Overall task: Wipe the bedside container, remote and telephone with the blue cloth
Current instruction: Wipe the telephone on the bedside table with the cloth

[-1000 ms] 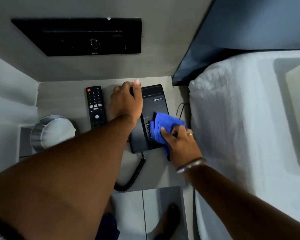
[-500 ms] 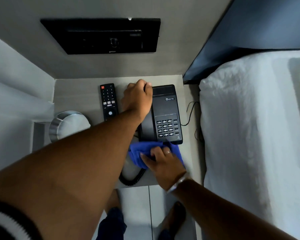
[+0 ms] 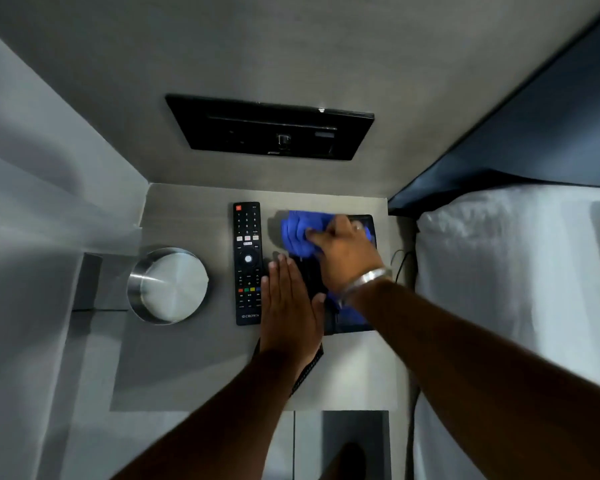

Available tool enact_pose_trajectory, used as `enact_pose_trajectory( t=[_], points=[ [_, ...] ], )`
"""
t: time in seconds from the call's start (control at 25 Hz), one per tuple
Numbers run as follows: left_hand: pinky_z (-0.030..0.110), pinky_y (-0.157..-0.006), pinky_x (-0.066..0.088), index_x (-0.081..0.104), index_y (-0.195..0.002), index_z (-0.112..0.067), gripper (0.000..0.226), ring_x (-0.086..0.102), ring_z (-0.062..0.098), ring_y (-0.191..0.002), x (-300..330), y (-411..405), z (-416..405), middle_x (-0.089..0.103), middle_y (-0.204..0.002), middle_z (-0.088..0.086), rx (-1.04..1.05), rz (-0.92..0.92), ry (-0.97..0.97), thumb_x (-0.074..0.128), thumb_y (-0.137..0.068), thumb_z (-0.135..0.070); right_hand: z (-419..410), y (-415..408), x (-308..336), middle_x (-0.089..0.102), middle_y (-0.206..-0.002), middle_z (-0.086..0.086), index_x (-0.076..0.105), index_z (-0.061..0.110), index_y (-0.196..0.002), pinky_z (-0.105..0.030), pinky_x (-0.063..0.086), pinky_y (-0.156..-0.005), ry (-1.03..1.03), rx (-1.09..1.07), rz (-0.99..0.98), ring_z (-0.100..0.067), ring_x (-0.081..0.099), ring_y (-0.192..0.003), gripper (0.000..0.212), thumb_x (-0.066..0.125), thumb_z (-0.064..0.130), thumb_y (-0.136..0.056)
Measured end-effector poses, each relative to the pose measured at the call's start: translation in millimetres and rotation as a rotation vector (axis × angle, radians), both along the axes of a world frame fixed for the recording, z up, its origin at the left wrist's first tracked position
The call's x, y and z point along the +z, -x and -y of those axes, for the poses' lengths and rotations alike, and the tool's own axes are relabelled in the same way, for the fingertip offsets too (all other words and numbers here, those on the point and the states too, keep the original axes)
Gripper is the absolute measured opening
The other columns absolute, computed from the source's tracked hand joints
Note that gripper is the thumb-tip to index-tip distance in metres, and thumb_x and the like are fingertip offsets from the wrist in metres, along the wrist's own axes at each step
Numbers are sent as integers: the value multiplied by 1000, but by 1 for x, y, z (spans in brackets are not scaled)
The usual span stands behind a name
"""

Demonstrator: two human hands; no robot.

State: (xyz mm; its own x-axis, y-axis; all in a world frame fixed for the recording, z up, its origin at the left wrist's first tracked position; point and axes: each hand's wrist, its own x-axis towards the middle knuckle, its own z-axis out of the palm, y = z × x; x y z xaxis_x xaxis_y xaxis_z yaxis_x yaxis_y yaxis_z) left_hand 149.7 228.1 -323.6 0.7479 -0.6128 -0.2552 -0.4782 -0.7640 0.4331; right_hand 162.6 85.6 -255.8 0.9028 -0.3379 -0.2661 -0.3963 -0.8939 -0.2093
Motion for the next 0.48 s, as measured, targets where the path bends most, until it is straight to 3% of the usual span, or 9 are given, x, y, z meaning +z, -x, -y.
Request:
enact_pose_trajectory(
  t=[0.08,0.16,0.2,0.28,0.36,0.44,0.48],
  points=[
    [44,-122,1,9,-155,3,77,5,36,-152,10,-3,0,12,-164,24,-4,-5,-72,18,-98,-49,18,-28,11,48,-121,-16,55,22,-125,-46,48,-95,6,-105,8,-38,50,-109,39,59,14,-87],
    [43,-123,-1,11,-155,1,75,6,36,-153,29,-12,0,12,-165,22,24,-54,-89,28,-100,-46,34,-28,42,55,-118,-16,59,17,-121,-39,47,-92,-150,-228,96,-33,55,-103,35,63,15,-86],
    [44,-124,6,20,-154,0,69,15,35,-152,43,-21,1,22,-162,22,94,-131,-12,34,-101,-42,36,-19,60,60,-112,-13,62,15,-114,-37,48,-89,-288,-291,160,-27,59,-97,30,67,14,-84],
    [46,-117,33,50,-138,-8,43,44,33,-138,92,-48,6,52,-145,18,349,-377,347,43,-103,-32,29,5,119,68,-90,-3,62,17,-92,-28,50,-77,-627,-421,323,-11,62,-80,19,72,5,-80],
    [49,-112,39,62,-123,-16,35,54,33,-129,151,-69,12,63,-131,13,576,-909,675,44,-103,-38,22,32,179,71,-77,5,62,17,-85,-23,53,-69,-1053,-583,487,-5,65,-72,16,71,5,-82],
    [49,-116,31,58,-133,-10,63,47,37,-135,217,-84,14,57,-139,17,530,-1541,806,44,-96,-59,16,58,242,73,-95,-3,64,16,-100,-33,56,-77,-1521,-758,502,-19,68,-90,17,69,22,-84],
    [47,-113,31,56,-137,-11,72,47,35,-134,246,-87,16,56,-141,16,466,-1713,781,48,-91,-66,14,71,263,67,-112,-9,63,17,-110,-41,53,-88,-1696,-819,431,-27,62,-104,31,67,34,-84]
  ],
)
